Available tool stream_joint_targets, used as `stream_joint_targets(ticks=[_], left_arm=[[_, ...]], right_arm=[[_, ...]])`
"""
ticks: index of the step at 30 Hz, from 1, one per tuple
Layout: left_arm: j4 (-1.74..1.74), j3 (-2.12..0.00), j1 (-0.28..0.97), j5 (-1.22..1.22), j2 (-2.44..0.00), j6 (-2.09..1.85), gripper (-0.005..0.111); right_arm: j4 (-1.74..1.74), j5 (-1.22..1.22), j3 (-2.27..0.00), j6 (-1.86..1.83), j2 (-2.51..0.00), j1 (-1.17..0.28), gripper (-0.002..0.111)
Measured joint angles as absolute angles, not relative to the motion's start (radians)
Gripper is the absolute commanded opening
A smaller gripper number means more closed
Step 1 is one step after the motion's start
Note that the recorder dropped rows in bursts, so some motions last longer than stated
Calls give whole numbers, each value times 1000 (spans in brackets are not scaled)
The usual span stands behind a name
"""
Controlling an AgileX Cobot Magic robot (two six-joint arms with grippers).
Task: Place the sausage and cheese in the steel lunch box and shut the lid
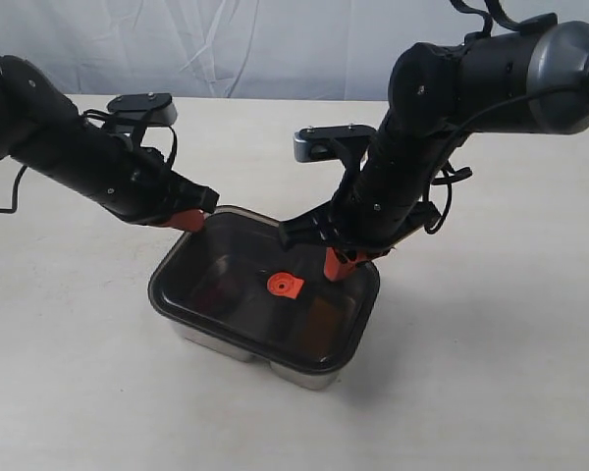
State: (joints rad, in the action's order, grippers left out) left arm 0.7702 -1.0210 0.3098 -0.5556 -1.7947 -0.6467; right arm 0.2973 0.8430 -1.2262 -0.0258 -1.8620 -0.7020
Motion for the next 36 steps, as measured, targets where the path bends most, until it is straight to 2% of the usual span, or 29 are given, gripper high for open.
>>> stream_joint_targets(ticks=[36], left_arm=[[864, -1027, 306, -556, -1829, -681, 0]], right_arm=[[286, 843, -1226, -26, -1862, -702, 0]])
